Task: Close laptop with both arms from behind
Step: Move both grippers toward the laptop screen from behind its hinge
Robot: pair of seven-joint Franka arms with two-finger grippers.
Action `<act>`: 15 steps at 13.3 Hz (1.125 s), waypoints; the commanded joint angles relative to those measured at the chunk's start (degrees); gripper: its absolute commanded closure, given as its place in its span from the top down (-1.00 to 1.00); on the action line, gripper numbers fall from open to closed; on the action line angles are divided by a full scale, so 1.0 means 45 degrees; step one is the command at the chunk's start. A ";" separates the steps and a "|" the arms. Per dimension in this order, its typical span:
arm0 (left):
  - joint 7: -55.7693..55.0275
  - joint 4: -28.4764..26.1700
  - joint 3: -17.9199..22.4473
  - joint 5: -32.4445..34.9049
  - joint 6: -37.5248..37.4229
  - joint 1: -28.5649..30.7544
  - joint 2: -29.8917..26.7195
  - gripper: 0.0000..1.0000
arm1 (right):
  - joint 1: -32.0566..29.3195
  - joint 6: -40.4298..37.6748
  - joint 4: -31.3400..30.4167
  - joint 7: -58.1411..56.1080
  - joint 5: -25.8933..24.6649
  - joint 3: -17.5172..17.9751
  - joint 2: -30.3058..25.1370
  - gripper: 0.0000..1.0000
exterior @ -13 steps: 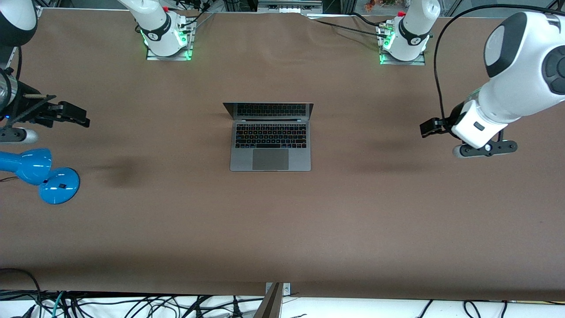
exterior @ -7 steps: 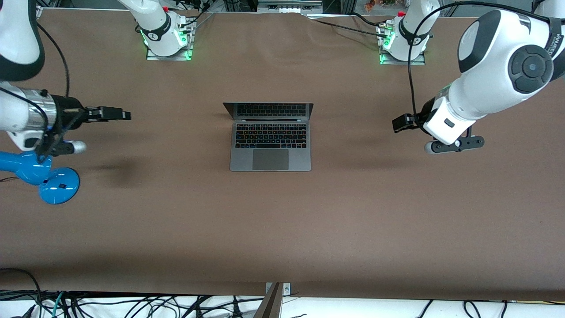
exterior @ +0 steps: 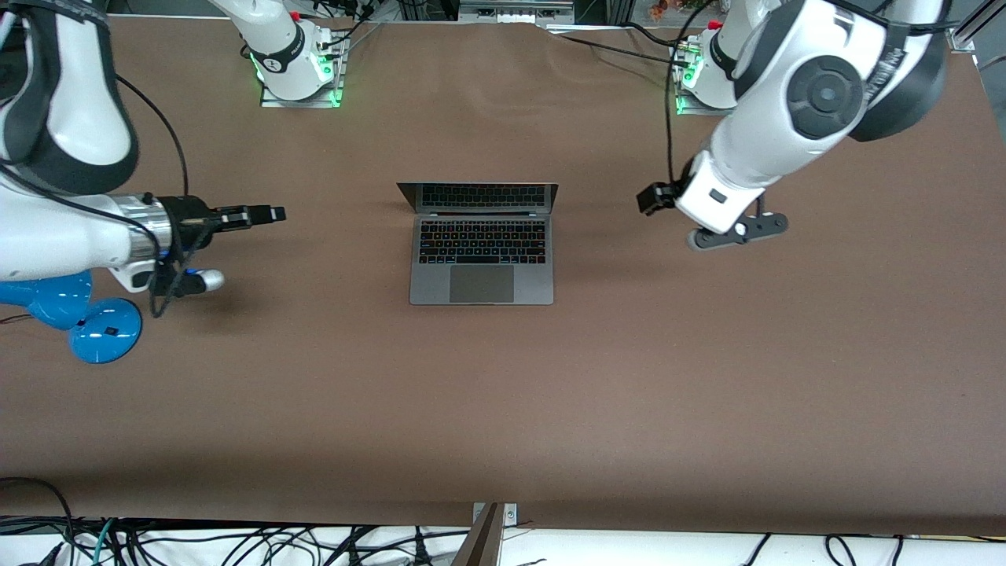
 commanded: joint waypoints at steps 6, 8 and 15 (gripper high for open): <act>-0.1943 0.0273 -0.0573 -0.1057 -0.2140 -0.1481 0.0105 -0.26 | 0.2424 0.1316 0.0213 0.1895 -0.0035 -0.0016 0.0133 -0.67; -0.1963 0.0156 -0.0671 -0.1779 -0.2335 -0.1481 0.0105 -0.93 | 0.2893 0.1434 0.0213 0.2287 -0.0054 -0.0016 0.0289 -0.74; -0.2568 0.0038 -0.0867 -0.3285 -0.2180 -0.1812 0.1040 -1.00 | 0.4262 0.1181 0.0076 0.4496 -0.0035 -0.0016 0.1031 -0.90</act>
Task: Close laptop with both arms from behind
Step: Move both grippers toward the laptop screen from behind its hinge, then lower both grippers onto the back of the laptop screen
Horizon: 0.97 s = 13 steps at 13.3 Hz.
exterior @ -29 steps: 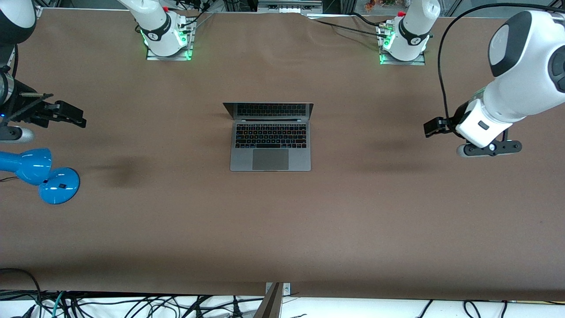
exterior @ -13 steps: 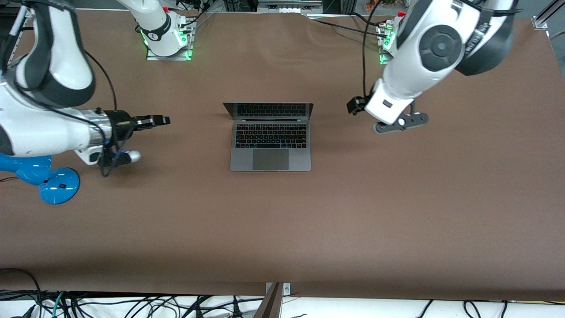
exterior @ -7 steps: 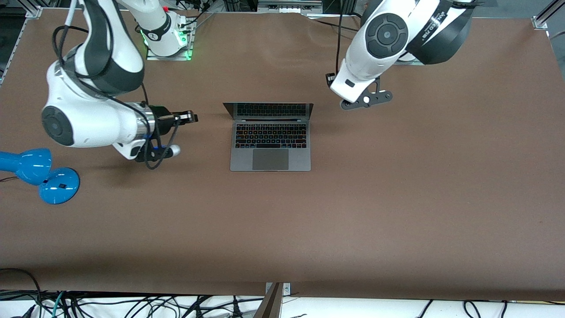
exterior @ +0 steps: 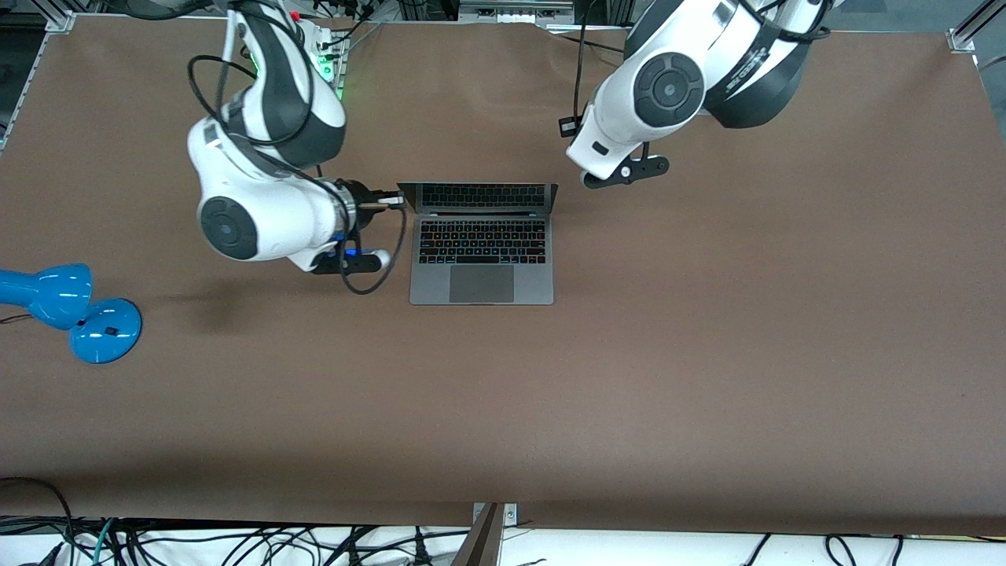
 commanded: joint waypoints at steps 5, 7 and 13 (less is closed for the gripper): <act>-0.0537 0.0163 0.0013 -0.0534 0.0843 -0.0624 0.1303 -1.00 | 0.0223 -0.1272 -0.0012 0.0303 -0.0004 -0.0060 0.0401 -0.92; -0.0557 0.0143 0.0013 -0.0612 0.1234 -0.0858 0.1539 -1.00 | 0.0223 -0.1838 -0.0012 0.0303 0.0054 -0.0060 0.0499 -0.92; -0.0557 0.0182 0.0013 -0.0632 0.1724 -0.1072 0.1949 -1.00 | 0.1257 -0.1724 -0.0012 0.0419 0.0113 -0.0001 0.0753 -0.95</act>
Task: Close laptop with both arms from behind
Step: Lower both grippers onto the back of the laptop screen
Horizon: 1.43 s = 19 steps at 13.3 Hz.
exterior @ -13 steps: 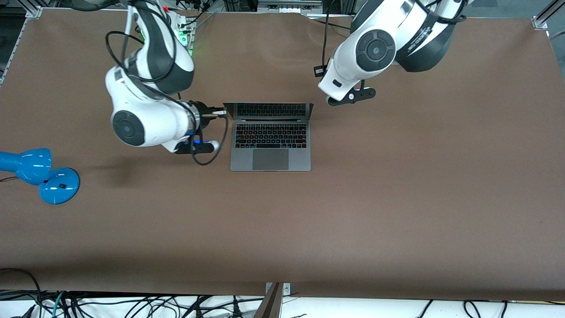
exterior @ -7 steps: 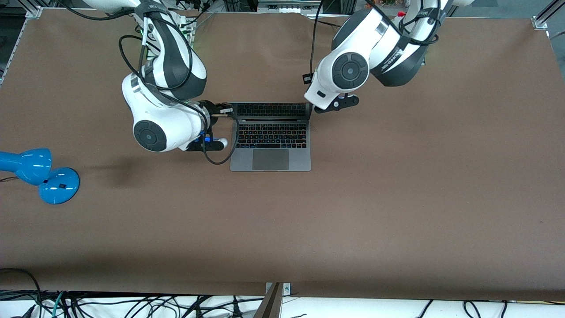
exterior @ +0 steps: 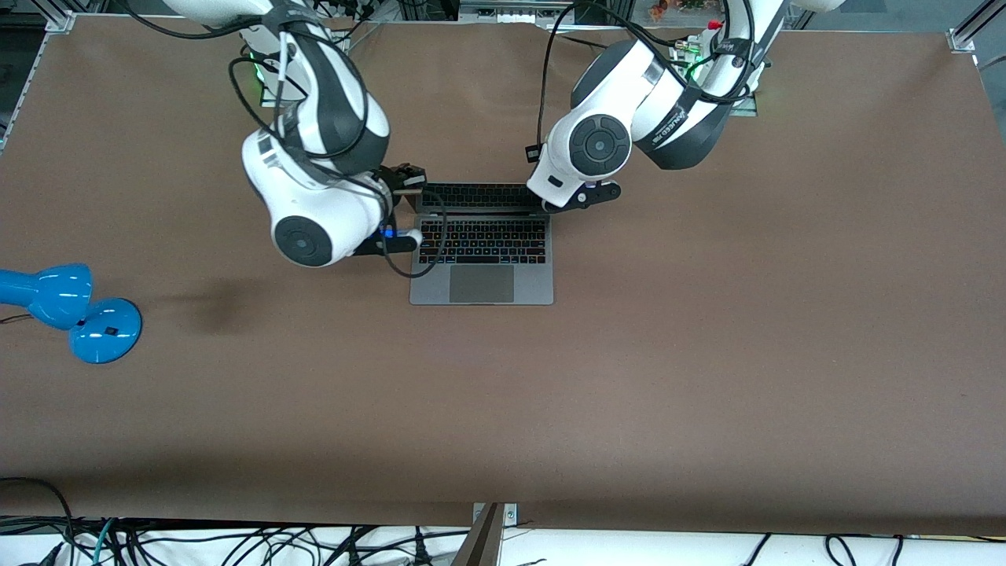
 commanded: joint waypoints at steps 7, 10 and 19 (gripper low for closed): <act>-0.0173 0.0222 0.0114 -0.0303 0.0710 -0.0393 0.0725 -1.00 | 0.0555 0.0130 -0.0243 0.0177 -0.0046 -0.0021 0.0318 -0.98; -0.0153 0.0280 0.0134 -0.0206 0.1004 -0.0491 0.0979 -1.00 | 0.0574 0.0189 -0.0263 0.0118 -0.0163 -0.0021 0.0436 -0.98; 0.0745 0.0788 0.0134 0.0751 0.1512 -0.0510 0.1624 -1.00 | 0.0887 0.1028 -0.0224 0.0021 -0.0807 -0.0040 0.0709 -0.98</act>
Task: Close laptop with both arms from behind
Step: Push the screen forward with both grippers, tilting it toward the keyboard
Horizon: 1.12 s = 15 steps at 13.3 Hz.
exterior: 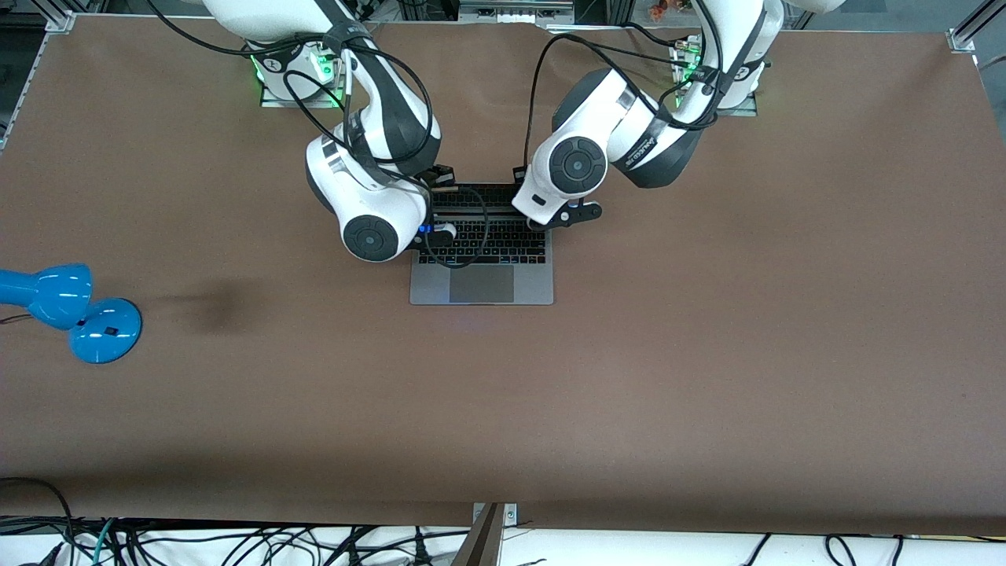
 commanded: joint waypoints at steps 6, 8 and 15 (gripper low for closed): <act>0.0281 0.0758 0.0139 0.0247 -0.0054 -0.0077 0.0663 -1.00 | -0.0249 0.0664 0.0085 -0.0135 -0.0468 -0.0114 0.0084 -0.98; 0.0281 0.1091 0.0139 0.0247 0.0102 -0.0077 0.0975 -1.00 | -0.0347 0.1054 0.0105 -0.0387 -0.0487 -0.0114 0.0162 -0.98; 0.0320 0.1287 0.0217 0.0266 0.0452 0.0060 0.1288 -1.00 | -0.0543 0.1366 0.0592 -0.1266 -0.0956 -0.0231 0.0181 -0.99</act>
